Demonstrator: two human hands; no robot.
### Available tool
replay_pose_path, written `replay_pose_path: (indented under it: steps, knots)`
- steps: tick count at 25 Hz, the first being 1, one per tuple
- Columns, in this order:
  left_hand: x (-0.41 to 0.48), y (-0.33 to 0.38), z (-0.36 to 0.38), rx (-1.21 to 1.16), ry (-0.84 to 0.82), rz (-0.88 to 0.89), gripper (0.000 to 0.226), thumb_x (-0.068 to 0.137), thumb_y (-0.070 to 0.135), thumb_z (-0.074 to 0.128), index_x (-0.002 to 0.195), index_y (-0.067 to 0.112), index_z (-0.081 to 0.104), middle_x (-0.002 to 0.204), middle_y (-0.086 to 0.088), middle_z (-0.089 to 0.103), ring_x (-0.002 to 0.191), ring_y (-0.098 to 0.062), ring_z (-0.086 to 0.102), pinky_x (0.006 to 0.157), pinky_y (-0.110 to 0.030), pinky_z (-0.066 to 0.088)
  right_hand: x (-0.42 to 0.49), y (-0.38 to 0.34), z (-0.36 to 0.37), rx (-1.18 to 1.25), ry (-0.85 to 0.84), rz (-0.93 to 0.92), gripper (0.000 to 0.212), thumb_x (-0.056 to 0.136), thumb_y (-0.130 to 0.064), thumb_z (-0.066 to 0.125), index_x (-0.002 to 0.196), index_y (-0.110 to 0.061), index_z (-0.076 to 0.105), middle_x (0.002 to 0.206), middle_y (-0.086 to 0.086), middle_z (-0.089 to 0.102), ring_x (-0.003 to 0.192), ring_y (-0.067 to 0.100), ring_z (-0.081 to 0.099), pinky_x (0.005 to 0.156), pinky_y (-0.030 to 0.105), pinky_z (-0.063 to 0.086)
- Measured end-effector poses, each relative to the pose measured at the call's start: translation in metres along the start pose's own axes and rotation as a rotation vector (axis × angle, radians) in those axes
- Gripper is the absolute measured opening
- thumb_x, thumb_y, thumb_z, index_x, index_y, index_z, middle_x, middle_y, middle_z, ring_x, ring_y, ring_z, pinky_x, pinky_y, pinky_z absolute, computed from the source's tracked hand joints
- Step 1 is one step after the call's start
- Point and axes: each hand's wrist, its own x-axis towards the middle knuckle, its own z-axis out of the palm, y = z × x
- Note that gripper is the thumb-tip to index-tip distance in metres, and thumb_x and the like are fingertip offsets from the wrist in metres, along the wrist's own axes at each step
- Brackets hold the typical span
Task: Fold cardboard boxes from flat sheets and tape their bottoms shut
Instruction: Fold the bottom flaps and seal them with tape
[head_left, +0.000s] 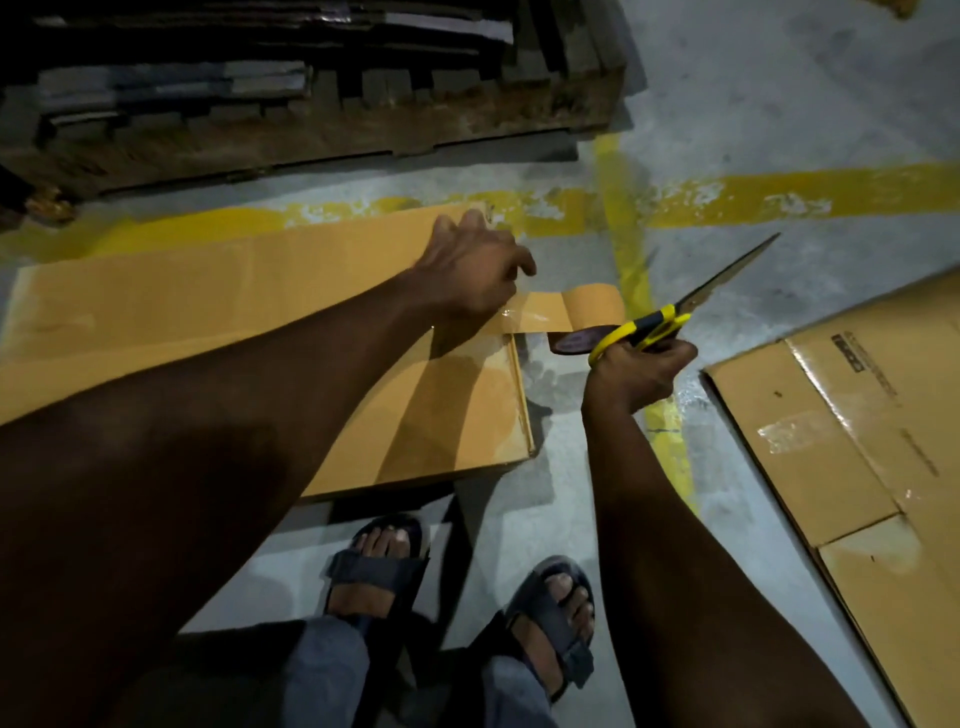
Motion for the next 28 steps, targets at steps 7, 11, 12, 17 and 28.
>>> replay_pose_path:
  steps: [7,11,12,17,28]
  knots:
    - [0.030,0.023,-0.001,-0.033,-0.083,0.057,0.037,0.098,0.030,0.040,0.133,0.029,0.050,0.101,-0.001,0.065,0.097,-0.023,0.055,0.093,-0.040,0.027,0.014,0.001,0.001,0.069,-0.021,-0.077,0.028,0.087,-0.018,0.066,0.087,-0.015,0.038,0.073,-0.002,0.053,0.068,0.021,0.049,0.057,0.021,0.030]
    - [0.050,0.021,0.011,-0.168,-0.282,0.034,0.039,0.100,0.034,0.031,0.137,0.028,0.043,0.133,0.002,0.053,0.101,-0.018,0.053,0.078,-0.032,0.030,0.018,0.003,-0.001,0.051,-0.049,-0.142,0.030,0.087,-0.024,0.068,0.086,-0.016,0.038,0.067,-0.007,0.050,0.065,0.020,0.050,0.056,0.025,0.033]
    - [0.053,0.018,0.016,-0.296,-0.349,-0.021,0.045,0.097,0.045,0.028,0.138,0.032,0.044,0.138,0.003,0.050,0.101,-0.016,0.052,0.085,-0.035,0.034,0.018,0.004,-0.002,0.043,-0.058,-0.143,0.031,0.087,-0.025,0.068,0.086,-0.017,0.038,0.066,-0.008,0.050,0.064,0.020,0.051,0.056,0.027,0.035]
    - [0.059,0.029,0.004,-0.926,-0.445,-0.158,0.050,0.100,0.023,0.022,0.142,0.004,0.040,0.154,-0.007,0.032,0.066,-0.015,0.044,0.075,-0.026,0.042,0.022,0.005,-0.007,0.002,-0.104,-0.193,0.030,0.086,-0.022,0.067,0.086,-0.015,0.038,0.070,-0.001,0.052,0.066,0.023,0.052,0.058,0.032,0.037]
    - [0.059,0.023,-0.002,-1.200,-0.426,-0.260,0.058,0.099,0.030,0.021,0.150,0.003,0.012,0.153,-0.008,0.036,0.060,-0.019,0.025,0.079,-0.036,0.032,0.037,0.024,-0.058,-0.038,-0.659,-0.029,0.060,0.055,-0.056,0.085,0.085,-0.023,0.045,0.082,0.011,0.068,0.081,0.031,0.068,0.073,0.045,0.055]
